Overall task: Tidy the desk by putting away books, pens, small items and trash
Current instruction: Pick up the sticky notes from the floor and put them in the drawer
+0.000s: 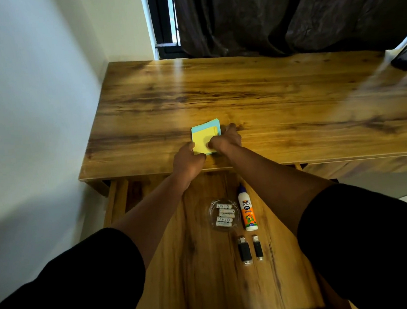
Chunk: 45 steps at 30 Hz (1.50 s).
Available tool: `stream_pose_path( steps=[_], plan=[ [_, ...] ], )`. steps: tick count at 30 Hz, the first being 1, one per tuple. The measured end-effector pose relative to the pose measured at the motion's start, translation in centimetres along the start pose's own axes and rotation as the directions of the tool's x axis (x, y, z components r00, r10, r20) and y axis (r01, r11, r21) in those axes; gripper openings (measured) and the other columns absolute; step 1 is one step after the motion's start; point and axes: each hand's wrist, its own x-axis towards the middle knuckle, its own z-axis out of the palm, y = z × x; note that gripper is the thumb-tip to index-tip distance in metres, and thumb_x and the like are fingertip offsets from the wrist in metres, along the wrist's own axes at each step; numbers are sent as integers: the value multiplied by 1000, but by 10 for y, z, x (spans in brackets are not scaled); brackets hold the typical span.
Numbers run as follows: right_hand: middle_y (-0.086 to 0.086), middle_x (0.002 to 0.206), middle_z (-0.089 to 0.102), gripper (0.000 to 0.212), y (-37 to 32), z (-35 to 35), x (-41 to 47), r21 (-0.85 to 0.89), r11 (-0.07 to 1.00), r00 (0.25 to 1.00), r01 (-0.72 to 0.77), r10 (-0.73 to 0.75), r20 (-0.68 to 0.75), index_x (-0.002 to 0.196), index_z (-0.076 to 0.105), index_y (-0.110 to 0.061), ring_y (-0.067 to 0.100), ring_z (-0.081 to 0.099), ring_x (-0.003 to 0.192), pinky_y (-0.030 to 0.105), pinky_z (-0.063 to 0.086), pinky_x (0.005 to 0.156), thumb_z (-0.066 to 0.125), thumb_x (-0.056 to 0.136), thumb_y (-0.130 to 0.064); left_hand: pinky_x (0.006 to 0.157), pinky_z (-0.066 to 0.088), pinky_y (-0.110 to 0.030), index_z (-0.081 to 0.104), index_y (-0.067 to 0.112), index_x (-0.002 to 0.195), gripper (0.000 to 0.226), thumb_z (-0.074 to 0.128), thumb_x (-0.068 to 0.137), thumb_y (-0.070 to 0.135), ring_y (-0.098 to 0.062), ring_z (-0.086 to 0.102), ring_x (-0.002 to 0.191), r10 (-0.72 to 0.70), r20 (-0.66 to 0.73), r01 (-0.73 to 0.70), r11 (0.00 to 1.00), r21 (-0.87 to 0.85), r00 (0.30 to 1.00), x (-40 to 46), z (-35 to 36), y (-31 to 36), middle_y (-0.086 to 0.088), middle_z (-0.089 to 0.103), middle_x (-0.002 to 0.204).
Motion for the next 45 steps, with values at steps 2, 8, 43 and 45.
stream_pose_path(
  steps=[2,8,43,45],
  plan=[
    [8,125,61,62,3,-1,-1,134,990,999,-32,28,29,117,46,-20,28,62,110,39,58,87,87,71,-8,93,57,-39,54,20,145,68,64,79,33,-16,66,110,14,0,-14,1000,-17,1000,-2,0,0,0,65,135],
    [9,107,67,50,12,-13,-22,473,872,983,-124,43,179,107,46,-15,25,68,91,30,53,56,80,77,7,92,55,-36,57,14,140,45,64,96,19,-16,64,112,10,-105,-28,986,-166,994,-16,3,-7,1,65,131],
    [7,134,64,61,282,13,-182,-173,967,924,187,-114,364,137,58,-12,23,61,121,33,52,97,83,83,-22,78,61,-42,69,10,107,40,89,74,21,-26,68,96,-362,-41,365,926,95,931,-196,48,-192,-9,70,108],
    [6,132,64,61,288,20,-183,-191,959,932,210,-137,336,136,57,-12,23,62,121,36,54,98,83,82,-24,80,55,-35,71,12,114,45,88,75,28,-24,67,101,-268,-73,278,927,250,961,-198,49,-193,-6,70,113]
  ],
)
